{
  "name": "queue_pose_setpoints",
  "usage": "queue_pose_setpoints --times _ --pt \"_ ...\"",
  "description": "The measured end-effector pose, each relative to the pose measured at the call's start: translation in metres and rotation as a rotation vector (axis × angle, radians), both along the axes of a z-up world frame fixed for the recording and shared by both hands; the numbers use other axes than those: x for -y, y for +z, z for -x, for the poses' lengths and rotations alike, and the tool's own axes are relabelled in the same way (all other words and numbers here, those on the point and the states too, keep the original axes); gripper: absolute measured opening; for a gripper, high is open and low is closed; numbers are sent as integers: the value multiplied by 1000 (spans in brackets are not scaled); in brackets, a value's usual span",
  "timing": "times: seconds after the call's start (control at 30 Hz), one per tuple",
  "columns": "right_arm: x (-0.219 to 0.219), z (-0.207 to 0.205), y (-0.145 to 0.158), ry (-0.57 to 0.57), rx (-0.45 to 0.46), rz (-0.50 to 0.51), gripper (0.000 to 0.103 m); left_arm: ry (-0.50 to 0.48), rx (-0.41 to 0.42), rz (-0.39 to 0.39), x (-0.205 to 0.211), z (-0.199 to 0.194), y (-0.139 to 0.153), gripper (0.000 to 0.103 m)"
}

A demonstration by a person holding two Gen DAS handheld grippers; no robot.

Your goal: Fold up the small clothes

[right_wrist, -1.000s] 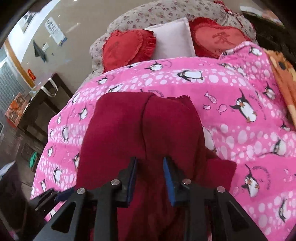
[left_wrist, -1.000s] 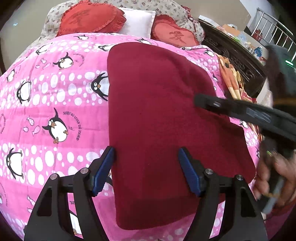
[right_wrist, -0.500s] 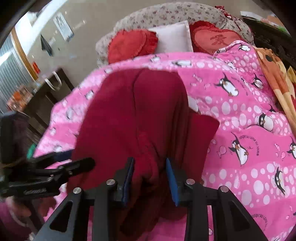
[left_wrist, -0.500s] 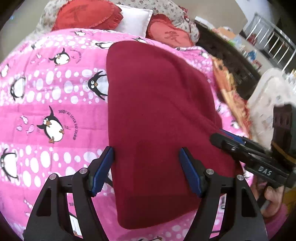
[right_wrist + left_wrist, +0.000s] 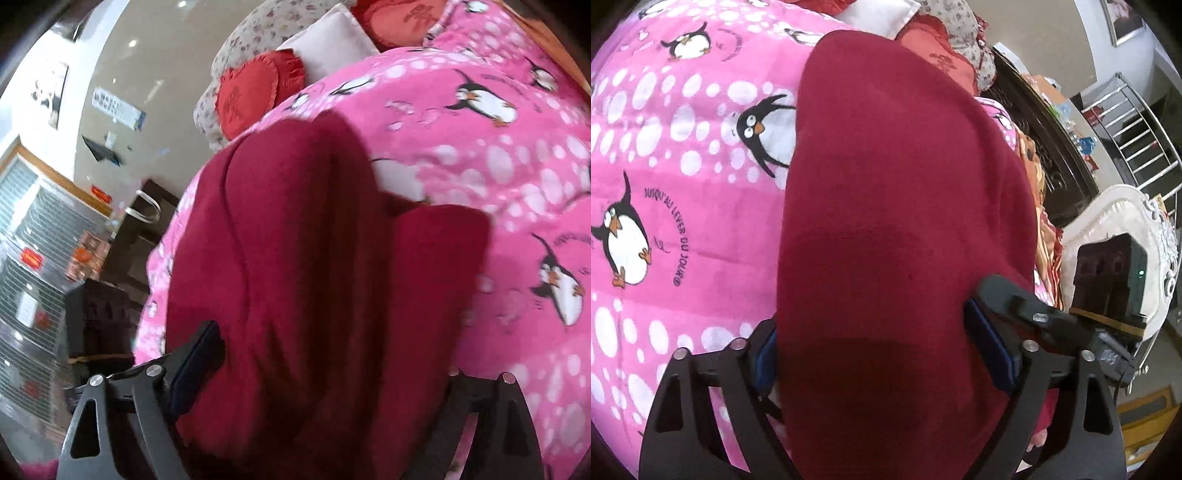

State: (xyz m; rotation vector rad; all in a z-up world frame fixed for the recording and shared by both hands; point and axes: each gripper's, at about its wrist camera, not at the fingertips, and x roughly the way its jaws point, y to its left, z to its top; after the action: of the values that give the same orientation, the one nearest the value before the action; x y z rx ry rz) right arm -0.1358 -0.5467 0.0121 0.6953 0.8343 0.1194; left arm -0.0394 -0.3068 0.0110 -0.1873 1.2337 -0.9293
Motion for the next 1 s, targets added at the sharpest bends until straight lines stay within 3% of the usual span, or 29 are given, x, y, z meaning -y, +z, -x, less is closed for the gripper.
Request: queue_pose_setpoints --times 0.1,0.2,0.33,0.4,0.47,0.53,0.57,0.6,0.7,0.77,0.8,0.87,0.93,1.0 --pt "-14 1 16 14 8 32 63 -11 -23 24 -17 -1 17 63" --pt "-25 10 42 56 61 -38 54 -8 19 -5 -40 6 42 63" --pt "-61 15 63 117 98 -60 54 6 83 -76 -84 16 74 63" --pt "-77 14 59 132 100 -93 57 31 82 -127 -101 15 72 63" --pt "-96 7 40 140 24 -90 57 60 79 -193 -114 14 59 63" --pt "-111 3 26 158 -73 1 57 80 75 -267 -121 15 37 66" --pt "-117 7 22 156 -117 68 57 90 90 -294 -123 18 26 72" --pt "-120 13 22 146 -121 105 57 106 118 -269 -127 23 23 75" --pt "-123 39 38 112 -67 130 57 138 176 -258 -131 33 28 75" --pt "-130 49 58 124 -33 229 57 160 201 -257 -132 36 32 74" --pt "-137 54 74 127 18 289 57 170 211 -258 -134 39 35 74" --pt "-151 61 94 143 104 305 57 184 233 -267 -137 43 38 74" --pt "-174 63 101 206 145 315 55 206 271 -285 -143 48 43 74" --pt "-194 58 88 259 116 383 53 221 294 -298 -144 52 46 74"
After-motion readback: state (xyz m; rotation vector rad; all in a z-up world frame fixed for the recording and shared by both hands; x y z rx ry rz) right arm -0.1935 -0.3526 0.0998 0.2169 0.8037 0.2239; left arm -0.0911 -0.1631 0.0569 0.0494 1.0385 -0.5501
